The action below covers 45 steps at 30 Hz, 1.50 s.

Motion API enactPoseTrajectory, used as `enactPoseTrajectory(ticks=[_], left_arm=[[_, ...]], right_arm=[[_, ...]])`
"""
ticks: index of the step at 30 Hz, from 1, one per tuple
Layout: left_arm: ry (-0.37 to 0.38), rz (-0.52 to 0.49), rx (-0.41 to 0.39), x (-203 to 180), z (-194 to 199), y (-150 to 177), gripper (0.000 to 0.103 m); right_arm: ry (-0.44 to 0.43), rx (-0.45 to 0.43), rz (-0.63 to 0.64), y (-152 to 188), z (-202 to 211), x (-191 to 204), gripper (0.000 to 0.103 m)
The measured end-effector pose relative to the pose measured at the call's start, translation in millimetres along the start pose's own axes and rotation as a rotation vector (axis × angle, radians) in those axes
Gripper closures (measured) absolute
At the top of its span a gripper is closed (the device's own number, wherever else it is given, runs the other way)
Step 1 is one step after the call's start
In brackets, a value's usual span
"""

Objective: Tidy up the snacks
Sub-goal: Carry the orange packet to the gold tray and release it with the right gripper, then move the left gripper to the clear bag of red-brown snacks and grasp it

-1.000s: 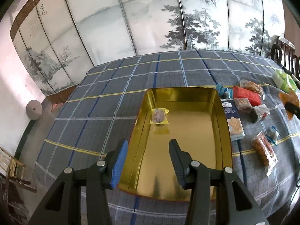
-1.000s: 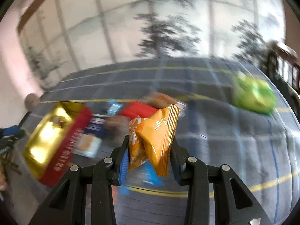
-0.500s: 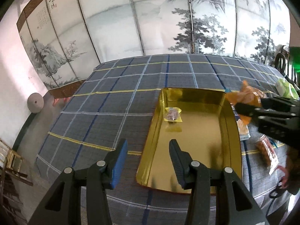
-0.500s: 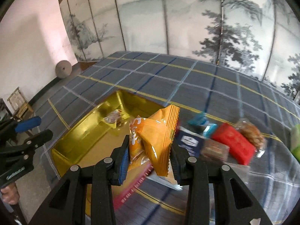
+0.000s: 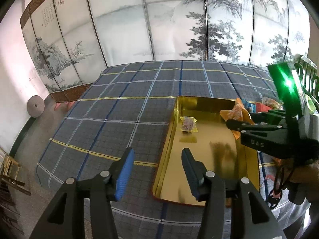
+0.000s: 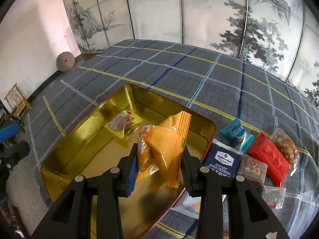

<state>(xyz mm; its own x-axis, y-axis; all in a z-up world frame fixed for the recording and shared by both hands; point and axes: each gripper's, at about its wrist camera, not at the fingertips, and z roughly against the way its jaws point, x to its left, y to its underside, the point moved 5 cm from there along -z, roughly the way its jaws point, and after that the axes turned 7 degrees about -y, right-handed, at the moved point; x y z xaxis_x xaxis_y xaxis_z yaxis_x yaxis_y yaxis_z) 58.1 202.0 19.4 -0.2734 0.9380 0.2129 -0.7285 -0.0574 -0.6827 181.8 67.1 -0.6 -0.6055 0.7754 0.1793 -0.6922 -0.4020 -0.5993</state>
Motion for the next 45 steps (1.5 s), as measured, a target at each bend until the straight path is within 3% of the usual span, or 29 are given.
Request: enactPoseTrajectory(ticks=[9, 20, 32, 39, 45], left_arm=[[0.001, 0.007, 0.006, 4, -3, 1, 0.052], [0.0, 0.006, 0.008, 5, -4, 4, 0.052], [-0.015, -0.011, 0.01, 1, -3, 4, 0.052], [-0.018, -0.032, -0.001, -8, 2, 3, 0.052], [-0.022, -0.057, -0.014, -17, 9, 3, 0.052]], right_arm=[[0.027, 0.029, 0.0, -3, -19, -1, 0.065], [0.055, -0.006, 0.008, -12, -17, 0, 0.065], [-0.01, -0.19, -0.035, -17, 41, 8, 0.062], [-0.011, -0.267, -0.078, 6, 82, -4, 0.057], [0.061, -0.292, -0.121, 40, 113, -33, 0.057]])
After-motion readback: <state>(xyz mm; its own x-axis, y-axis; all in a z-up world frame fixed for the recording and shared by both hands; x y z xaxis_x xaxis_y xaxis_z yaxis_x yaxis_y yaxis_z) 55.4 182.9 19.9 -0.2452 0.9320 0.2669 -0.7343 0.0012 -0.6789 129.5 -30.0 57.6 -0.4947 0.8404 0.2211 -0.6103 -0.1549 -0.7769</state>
